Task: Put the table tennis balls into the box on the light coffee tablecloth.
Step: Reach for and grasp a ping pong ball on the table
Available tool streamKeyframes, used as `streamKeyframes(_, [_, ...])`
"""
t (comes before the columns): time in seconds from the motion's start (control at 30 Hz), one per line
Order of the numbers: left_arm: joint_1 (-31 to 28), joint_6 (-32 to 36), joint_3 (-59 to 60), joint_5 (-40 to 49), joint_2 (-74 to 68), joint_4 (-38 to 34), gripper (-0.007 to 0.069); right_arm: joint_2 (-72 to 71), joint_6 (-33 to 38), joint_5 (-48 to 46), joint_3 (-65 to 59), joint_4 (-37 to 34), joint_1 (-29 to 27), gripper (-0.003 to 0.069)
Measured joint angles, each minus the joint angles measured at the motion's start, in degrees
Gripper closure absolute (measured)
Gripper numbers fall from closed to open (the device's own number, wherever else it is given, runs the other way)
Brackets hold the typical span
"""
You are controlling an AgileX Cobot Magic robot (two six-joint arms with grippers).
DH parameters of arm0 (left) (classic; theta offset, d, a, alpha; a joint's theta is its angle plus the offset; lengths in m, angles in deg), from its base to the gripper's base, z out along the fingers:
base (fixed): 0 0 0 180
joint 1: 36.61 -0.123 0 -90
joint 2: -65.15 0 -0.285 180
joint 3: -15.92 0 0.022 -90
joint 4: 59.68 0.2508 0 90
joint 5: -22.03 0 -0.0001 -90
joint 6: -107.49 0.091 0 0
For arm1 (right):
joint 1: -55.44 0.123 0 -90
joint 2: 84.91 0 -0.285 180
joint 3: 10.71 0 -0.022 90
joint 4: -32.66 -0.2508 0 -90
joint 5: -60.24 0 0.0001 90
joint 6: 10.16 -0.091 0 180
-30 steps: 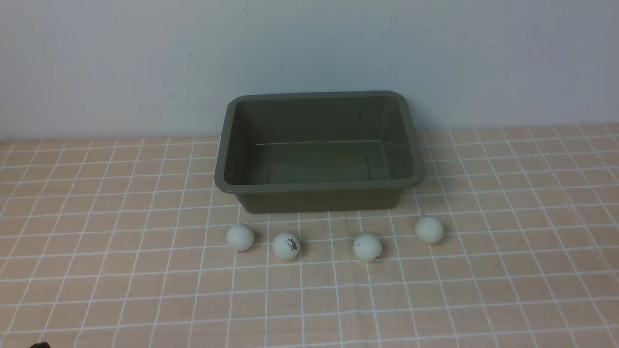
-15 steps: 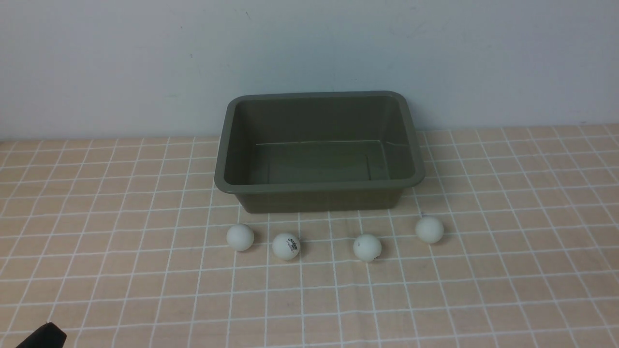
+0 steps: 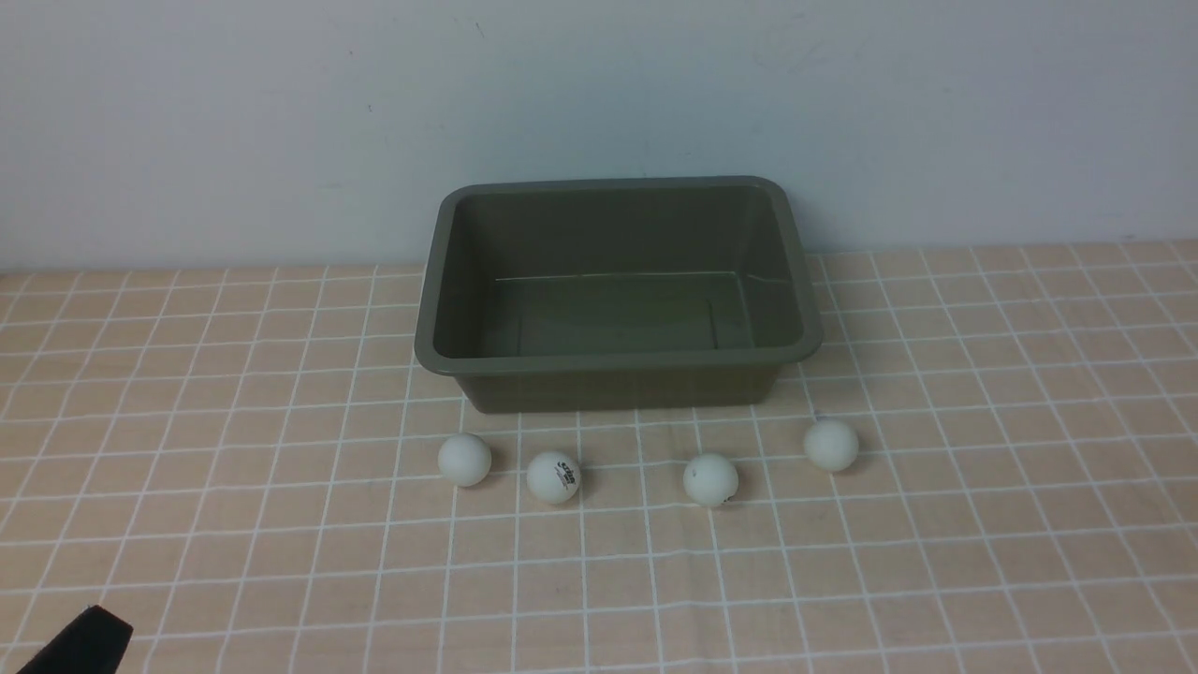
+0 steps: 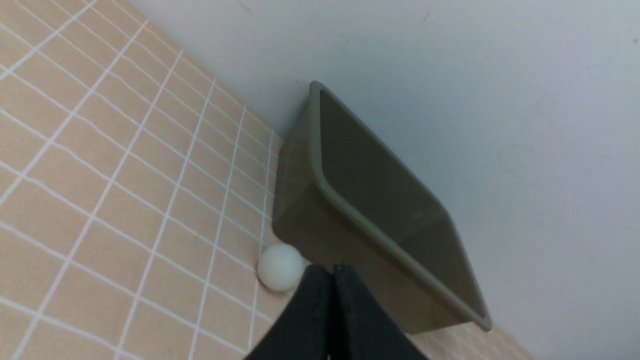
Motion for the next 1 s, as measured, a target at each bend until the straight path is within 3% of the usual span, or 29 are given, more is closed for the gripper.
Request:
streamKeyframes(0.2, [0.0, 6.5, 0.0, 0.1, 0.0, -2.4, 0.0693, 0.0, 0.0, 0.0, 0.0, -1.3, 0.0, 0.0677])
streamKeyframes(0.37, [0.0, 22.2, -3.2, 2.2, 0.0, -2.9, 0.0693, 0.0, 0.1, 0.0, 0.0, -1.5, 0.0, 0.0677])
streamKeyframes(0.57, [0.0, 36.5, -8.8, 3.0, 0.0, -3.5, 0.0693, 0.0, 0.1, 0.0, 0.0, -1.7, 0.0, 0.0677])
streamKeyframes(0.83, [0.0, 40.2, -14.0, 5.4, -9.5, -2.1, 0.0693, 0.0, 0.2, 0.0, 0.0, -1.7, 0.0, 0.0677])
streamKeyframes(1.0, [0.0, 40.7, -19.3, 8.3, -20.1, 4.5, 0.0693, 0.0, 0.3, 0.0, 0.0, -1.7, 0.0, 0.0677])
